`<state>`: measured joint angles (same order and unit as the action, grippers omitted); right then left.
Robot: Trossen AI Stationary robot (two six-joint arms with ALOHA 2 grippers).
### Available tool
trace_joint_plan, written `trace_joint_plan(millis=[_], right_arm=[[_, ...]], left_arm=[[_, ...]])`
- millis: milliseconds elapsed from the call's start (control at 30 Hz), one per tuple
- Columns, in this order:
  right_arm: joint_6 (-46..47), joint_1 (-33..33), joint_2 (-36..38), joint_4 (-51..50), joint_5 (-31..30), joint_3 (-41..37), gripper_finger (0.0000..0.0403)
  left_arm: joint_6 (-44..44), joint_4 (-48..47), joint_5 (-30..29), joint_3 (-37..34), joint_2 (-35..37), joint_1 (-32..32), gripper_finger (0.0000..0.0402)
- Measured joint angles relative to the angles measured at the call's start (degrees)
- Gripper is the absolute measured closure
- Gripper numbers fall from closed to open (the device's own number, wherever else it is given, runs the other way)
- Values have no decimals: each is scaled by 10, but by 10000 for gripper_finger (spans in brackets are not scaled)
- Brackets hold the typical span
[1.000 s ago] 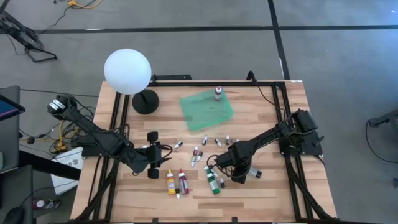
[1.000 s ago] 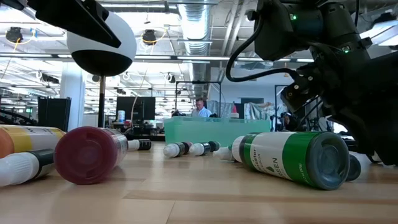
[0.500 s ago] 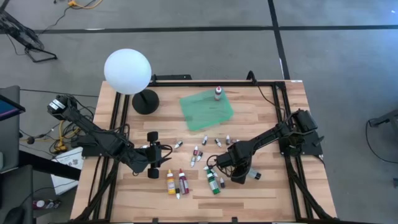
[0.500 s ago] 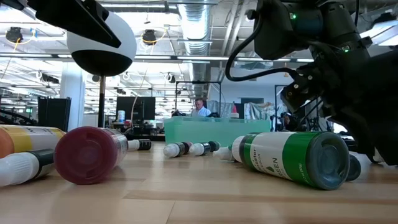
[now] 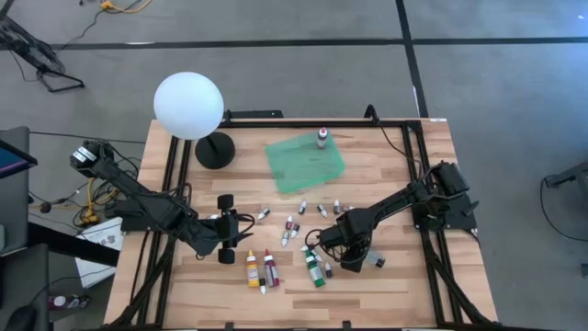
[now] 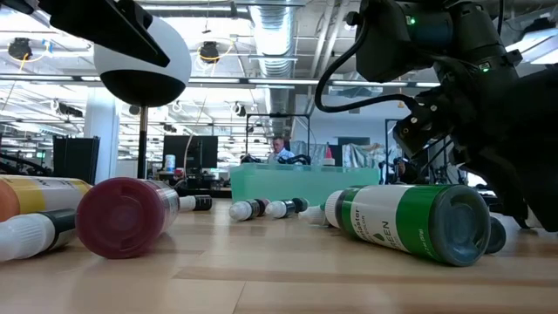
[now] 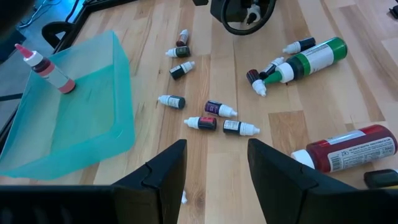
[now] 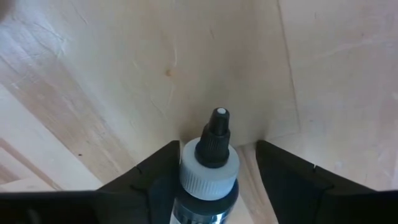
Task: Pick & Place food coloring
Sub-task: Put the black food coloring bottle into the green bin
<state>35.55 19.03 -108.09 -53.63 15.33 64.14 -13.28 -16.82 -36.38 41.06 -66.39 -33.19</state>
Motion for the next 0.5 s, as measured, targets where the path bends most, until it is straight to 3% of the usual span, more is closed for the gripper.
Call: trace_joint_plan(millis=[500], right_arm=[[0, 0, 0, -4, -5, 0, 271]], left_arm=[[0, 0, 0, 0, 0, 0, 236]])
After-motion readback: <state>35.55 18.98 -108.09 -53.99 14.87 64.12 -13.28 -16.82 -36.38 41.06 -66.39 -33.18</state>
